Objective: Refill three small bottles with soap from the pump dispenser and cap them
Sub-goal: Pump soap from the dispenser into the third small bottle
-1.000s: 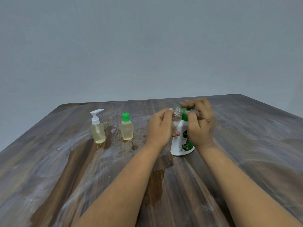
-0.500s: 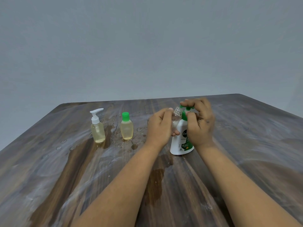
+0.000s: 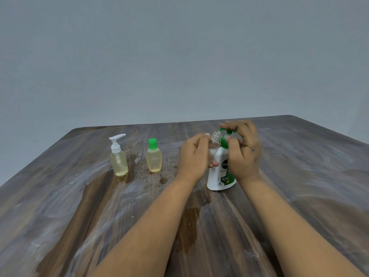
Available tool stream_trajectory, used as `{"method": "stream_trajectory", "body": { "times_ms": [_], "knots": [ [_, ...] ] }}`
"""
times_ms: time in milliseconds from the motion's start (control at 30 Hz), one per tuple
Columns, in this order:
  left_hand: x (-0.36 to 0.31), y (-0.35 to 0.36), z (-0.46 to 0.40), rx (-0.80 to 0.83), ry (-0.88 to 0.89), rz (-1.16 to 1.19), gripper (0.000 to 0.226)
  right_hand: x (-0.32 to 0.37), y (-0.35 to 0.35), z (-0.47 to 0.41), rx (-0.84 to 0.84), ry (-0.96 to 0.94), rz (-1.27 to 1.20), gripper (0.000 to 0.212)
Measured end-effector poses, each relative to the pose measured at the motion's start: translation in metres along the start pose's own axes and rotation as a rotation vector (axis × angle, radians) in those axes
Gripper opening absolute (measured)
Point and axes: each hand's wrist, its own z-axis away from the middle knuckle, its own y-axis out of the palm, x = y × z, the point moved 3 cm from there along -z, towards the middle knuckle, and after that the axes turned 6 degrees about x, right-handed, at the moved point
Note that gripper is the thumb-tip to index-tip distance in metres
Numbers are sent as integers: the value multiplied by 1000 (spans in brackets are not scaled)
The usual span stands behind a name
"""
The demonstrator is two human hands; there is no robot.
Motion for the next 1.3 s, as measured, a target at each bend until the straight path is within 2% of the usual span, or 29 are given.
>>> {"method": "stream_trajectory", "body": {
  "times_ms": [400, 867, 1300],
  "knots": [
    [-3, 1, 1, 9, 28, -2, 35, -1, -1, 1, 7, -44, 4, 32],
    [-3, 0, 1, 2, 6, -16, 36, -2, 0, 0, -13, -3, -38, 29],
    [-6, 1, 3, -17, -21, -1, 33, -3, 0, 2, -12, -2, -70, 36]
  ]
}}
